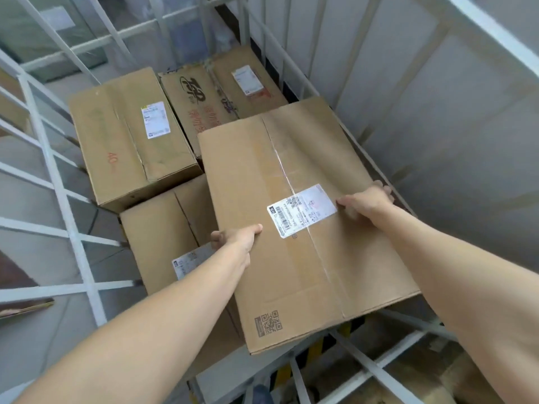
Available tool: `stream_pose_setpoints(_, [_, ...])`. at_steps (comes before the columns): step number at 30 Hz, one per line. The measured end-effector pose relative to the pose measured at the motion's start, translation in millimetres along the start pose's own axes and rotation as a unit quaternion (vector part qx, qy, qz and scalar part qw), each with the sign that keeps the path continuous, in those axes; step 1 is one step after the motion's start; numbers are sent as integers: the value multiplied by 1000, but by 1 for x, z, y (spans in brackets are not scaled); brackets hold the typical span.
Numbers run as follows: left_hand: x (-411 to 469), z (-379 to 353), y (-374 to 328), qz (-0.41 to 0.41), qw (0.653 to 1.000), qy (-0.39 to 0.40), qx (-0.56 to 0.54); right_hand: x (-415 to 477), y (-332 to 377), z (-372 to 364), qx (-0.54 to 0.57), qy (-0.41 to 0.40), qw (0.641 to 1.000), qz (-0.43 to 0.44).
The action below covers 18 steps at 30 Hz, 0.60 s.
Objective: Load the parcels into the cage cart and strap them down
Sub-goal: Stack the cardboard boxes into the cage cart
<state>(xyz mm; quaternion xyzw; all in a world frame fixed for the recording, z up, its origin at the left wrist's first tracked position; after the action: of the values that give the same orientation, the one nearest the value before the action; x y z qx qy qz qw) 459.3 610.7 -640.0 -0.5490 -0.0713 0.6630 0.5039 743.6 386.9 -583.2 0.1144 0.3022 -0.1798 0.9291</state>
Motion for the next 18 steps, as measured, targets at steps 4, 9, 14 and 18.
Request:
stream_pose_setpoints(4, [18,-15,16,7,1000,12,7,20,0,-23,-3,31,999,-12])
stream_pose_setpoints(9, [28,-47,-4,17,992,108,-60,38,33,-20,50,43,998,0])
stream_pose_setpoints(14, [-1,-68,-21,64,967,243,-37,32,-5,-11,44,-19,997,-65])
stream_pose_setpoints(18, [-16,-79,-24,87,957,271,-61,22,-80,-19,42,-20,972,-230])
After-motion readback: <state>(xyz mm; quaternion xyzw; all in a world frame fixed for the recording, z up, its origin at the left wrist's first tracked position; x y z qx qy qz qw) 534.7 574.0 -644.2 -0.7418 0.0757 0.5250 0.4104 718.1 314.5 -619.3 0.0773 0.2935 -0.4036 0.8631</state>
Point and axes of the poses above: each hand's wrist, its own x-axis towards the middle knuckle, its own z-axis out of the back of the hand, y = z × x, the point moved 10 cm from there along x, towards the middle knuckle, and after that the axes turned 15 degrees about -z, right-handed, at the moved point
